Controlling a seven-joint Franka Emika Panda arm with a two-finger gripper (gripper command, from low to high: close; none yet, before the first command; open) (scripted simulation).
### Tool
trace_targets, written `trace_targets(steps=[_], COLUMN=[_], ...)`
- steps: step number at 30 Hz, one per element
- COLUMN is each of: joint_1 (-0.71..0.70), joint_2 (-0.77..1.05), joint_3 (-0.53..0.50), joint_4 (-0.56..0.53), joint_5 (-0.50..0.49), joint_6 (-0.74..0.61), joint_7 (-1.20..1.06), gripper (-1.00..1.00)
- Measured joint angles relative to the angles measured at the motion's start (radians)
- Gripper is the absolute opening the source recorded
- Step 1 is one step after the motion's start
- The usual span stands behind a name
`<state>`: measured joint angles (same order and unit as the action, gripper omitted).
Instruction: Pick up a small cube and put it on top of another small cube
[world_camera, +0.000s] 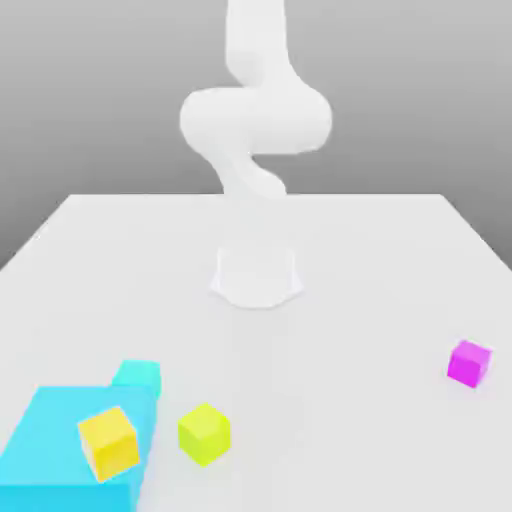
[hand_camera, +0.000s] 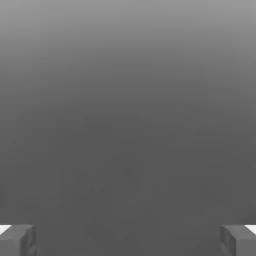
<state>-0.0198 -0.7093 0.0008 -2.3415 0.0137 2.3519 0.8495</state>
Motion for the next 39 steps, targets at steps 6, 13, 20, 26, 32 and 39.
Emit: trace_targets(steps=[6, 13, 20, 26, 32, 39], joint_1=[-0.048, -0.099, -0.135, -0.132, -0.137, -0.137], joint_2=[0.225, 0.479, 0.732, 0.949, 1.041, 0.949], joint_3=[0.008, 0.019, 0.002, -0.013, -0.007, -0.010], joint_4=[-0.102, -0.218, -0.334, -0.346, -0.329, -0.347], joint_5=[0.027, 0.036, 0.007, -0.004, -0.001, -0.009], joint_6=[0.128, 0.274, 0.420, 0.576, 0.651, 0.577], joint_7=[0.127, 0.288, 0.475, 0.535, 0.535, 0.540], gripper=[0.00, 0.00, 0.00, 0.00, -1.00, -1.00])
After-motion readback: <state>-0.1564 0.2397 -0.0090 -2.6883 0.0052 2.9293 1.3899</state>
